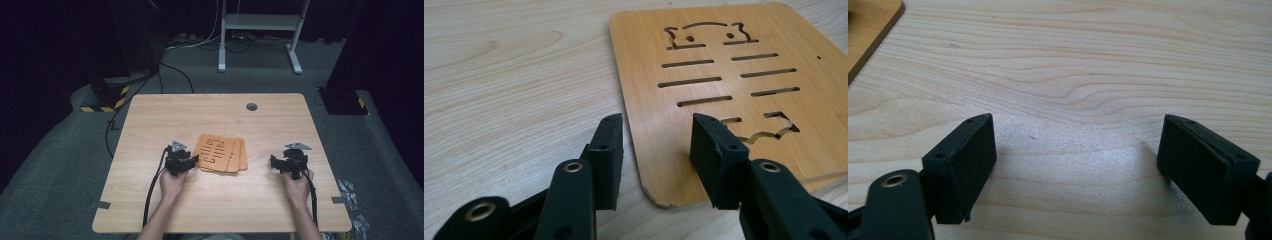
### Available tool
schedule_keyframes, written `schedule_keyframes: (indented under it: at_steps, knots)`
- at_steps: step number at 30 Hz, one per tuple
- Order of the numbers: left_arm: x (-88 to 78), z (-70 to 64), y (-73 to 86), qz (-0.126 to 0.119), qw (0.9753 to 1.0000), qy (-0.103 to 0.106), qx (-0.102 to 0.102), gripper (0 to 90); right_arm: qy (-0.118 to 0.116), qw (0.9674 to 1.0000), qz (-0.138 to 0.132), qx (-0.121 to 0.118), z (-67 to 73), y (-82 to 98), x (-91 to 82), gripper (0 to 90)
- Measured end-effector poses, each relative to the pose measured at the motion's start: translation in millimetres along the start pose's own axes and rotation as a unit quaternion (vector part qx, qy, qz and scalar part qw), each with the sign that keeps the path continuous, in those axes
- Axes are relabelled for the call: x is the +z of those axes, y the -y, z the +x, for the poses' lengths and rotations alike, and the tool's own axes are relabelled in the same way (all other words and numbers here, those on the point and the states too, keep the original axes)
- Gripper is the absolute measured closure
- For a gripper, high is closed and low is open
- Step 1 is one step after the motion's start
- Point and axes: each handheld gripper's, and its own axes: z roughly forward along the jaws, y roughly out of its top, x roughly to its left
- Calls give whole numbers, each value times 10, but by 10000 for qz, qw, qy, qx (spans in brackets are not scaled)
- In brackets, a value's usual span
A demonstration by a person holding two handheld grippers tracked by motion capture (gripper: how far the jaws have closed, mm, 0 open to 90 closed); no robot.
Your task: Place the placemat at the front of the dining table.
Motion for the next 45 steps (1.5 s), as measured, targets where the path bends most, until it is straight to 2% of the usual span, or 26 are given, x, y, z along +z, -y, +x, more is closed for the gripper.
schedule_keyframes:
  at_steps: [6,12,18,21,24,25,27,30,32,34,40,42,43,45]
  knots:
    - [18,-14,-20,36,10000,32,35,556,0,10000,1,0,0,0,0,159]
    - [-16,0,-29,34,9999,-103,119,495,1,10000,-1,1,0,0,0,159]
    - [-44,6,-35,18,9998,-133,160,486,1,10000,0,0,0,0,0,159]
    - [-66,-2,-32,28,9995,-203,255,488,2,10000,-1,-4,0,1,0,159]
    - [-104,29,6,-25,9995,-240,187,500,4,10000,0,-4,0,1,0,159]
    - [-125,66,29,-63,9997,-235,88,502,7,10000,-7,-26,-3,2,1,159]
    - [-137,87,41,-68,9997,-212,30,508,15,10000,-31,35,4,0,4,159]
    - [-135,83,40,-56,9998,-183,51,526,12,10000,-26,22,3,0,3,159]
    - [-123,67,39,-38,9999,-115,-4,531,13,10000,-28,32,4,0,4,159]
    - [-97,54,38,-3,10000,-78,58,533,13,10000,-27,30,4,0,3,159]
    - [-56,35,37,33,10000,-63,27,548,23,10000,-39,31,5,1,5,159]
    - [-57,40,39,25,9999,-37,91,557,6,10000,-23,18,3,0,3,159]
    - [-54,52,48,-4,10000,11,12,561,3,10000,-86,0,14,-1,18,159]
    - [-57,56,45,14,10000,18,16,568,-71,9999,-48,-56,26,-5,14,157]
